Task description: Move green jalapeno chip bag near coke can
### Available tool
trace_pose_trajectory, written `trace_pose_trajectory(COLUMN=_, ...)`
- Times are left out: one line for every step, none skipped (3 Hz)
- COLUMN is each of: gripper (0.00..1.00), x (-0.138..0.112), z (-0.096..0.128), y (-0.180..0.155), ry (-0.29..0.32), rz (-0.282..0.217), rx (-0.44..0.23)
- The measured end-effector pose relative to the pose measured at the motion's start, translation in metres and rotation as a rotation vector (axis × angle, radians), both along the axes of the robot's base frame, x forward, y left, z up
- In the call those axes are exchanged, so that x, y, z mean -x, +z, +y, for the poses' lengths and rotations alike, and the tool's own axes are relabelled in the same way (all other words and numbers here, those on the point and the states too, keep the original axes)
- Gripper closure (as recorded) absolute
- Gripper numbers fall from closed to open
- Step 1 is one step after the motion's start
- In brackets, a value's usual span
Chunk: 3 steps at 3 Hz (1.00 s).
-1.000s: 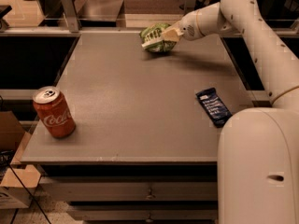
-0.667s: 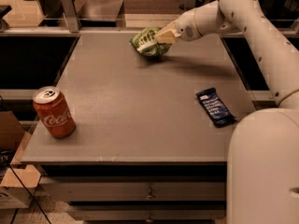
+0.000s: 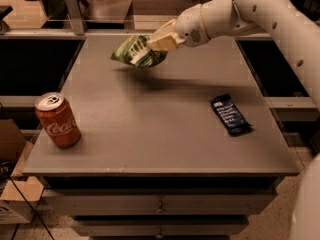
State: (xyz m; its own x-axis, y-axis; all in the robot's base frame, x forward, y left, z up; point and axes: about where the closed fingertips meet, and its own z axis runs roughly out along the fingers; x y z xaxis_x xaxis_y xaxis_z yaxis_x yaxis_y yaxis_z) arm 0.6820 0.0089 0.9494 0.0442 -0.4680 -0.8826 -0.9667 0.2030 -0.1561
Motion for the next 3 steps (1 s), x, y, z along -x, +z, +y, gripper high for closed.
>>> trace_pose_trajectory(gripper=1.00, x=0.016, z=0.014, y=-0.003, ry=0.034, rz=0.011, rx=0.003)
trace_pose_trajectory(gripper=1.00, x=0.015, z=0.014, y=-0.002, ry=0.034, rz=0.011, rx=0.004)
trace_pose_trajectory(gripper=1.00, x=0.043, z=0.038, y=-0.006, ry=0.121, rz=-0.004, rx=0.036)
